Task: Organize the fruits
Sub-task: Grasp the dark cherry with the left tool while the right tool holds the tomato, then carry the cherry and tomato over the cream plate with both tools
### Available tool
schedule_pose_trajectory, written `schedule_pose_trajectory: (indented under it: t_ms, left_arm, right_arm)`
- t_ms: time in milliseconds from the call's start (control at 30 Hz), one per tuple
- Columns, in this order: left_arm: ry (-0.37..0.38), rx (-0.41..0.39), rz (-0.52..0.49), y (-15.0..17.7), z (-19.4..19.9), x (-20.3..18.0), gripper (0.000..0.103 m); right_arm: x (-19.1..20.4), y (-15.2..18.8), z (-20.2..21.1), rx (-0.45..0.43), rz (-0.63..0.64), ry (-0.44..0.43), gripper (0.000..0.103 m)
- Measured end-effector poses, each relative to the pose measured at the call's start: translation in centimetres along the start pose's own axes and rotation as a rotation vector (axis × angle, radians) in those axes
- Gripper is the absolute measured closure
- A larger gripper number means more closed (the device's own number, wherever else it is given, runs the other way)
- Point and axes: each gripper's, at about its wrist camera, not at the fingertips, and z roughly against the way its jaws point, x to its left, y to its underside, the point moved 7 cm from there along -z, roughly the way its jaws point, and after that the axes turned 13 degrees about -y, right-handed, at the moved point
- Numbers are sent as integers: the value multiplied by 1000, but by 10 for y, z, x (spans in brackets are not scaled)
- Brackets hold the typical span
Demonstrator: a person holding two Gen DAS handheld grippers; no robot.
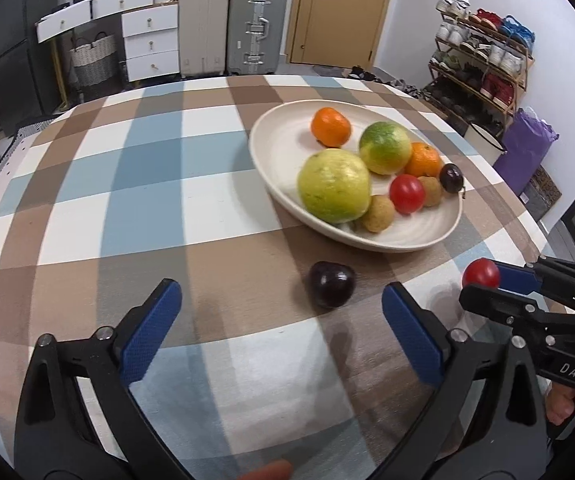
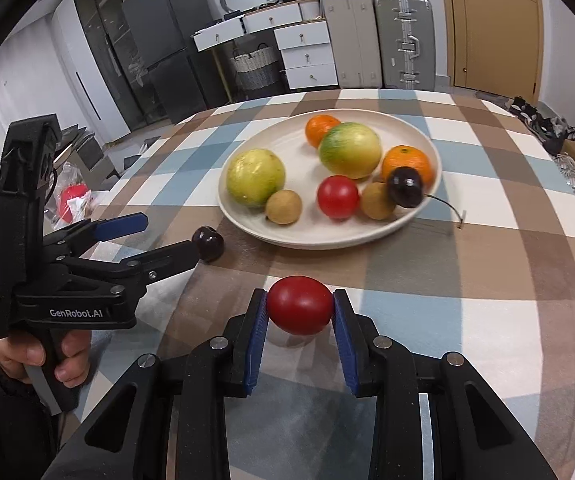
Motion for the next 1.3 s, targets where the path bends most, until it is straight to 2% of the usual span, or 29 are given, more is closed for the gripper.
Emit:
schedule_pose_trajectory:
  t_ms: [33,67,133,200,267,333,367,467,733,967,1067,1300]
  left_arm:
    - [10,14,-17,2,-3,-6,12]
    - [12,26,-33,4,-6,-11,22]
    - [2,29,-73,6,-9,-19,29]
    - [46,18,-90,5,-8,-26,44]
    - [47,17,-95,6,-8,-27,50]
    - [56,14,-87,5,-8,-26,65]
    - [61,14,-80,4,-8,-25,77]
    - [89,16,-51,4,-8,-21,79]
    - [80,-13,-23,-1,1,-9,79]
    - [78,-58,-54,-9,20,-12,79]
    - [76,-68,-41,-11,28,-11,79]
    - [57,-81,-14,-14,39,-3,79]
  right_arm:
    - [-1,1,2,-3,1,2,71]
    - [-1,1,5,-7,2,4,71]
    - [0,2,9,-13,6,4,71]
    - [1,2,10,-15,13,7,71]
    - [2,1,12,-19,18,5,71]
    - [3,1,13,-22,17,-2,71]
    - [3,1,14,-24,16,-7,71]
    - [1,1,16,-28,12,-15,71]
    - [-15,-9,25,-50,-9,5,71]
    - [-24,-36,42,-95,0,47,71]
    - [-26,-45,40,-75,20,70,71]
    - [-17,-55,31,-47,49,44,71]
